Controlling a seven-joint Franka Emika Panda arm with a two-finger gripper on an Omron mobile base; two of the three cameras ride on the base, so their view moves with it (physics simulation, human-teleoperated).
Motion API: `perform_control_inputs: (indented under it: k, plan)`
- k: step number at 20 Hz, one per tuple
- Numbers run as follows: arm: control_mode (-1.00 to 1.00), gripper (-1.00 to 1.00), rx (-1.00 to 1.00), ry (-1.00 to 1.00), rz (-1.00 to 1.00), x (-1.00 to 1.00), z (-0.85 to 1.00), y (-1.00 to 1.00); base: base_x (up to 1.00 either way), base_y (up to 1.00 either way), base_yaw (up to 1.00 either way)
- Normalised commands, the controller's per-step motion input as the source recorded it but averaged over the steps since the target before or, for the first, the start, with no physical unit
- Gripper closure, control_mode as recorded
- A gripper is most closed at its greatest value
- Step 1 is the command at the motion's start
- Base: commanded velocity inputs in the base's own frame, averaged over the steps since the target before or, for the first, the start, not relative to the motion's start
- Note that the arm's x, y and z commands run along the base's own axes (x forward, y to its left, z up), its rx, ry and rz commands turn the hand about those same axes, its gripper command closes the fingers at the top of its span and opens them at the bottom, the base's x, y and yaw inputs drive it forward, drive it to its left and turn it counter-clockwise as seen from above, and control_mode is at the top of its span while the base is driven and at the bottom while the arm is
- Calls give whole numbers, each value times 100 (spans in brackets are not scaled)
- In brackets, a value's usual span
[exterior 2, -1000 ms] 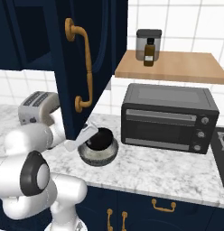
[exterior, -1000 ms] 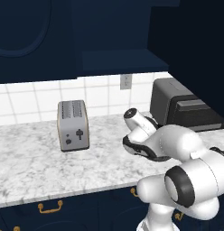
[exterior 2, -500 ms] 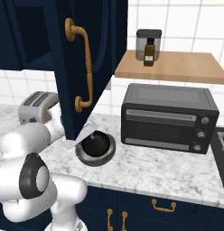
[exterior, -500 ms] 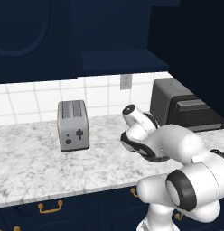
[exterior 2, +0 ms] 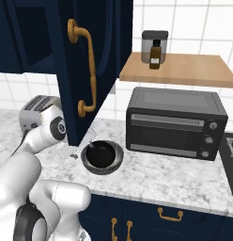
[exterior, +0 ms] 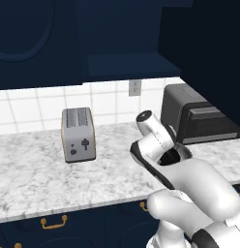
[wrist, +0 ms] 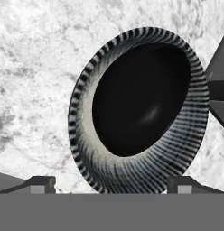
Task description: Pick up the bowls on the counter and stack them on top of one another in the open cabinet. Place the smaller bowl on top of the larger bowl.
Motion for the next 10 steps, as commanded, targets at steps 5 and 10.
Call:
perform_control_inputs:
  k: [5,10]
  plan:
    - [-100,-100,0,6,0,10,-62,1,0,0,0]
    - [-100,-100,0,0,0,58,-28,0,0,0,0]
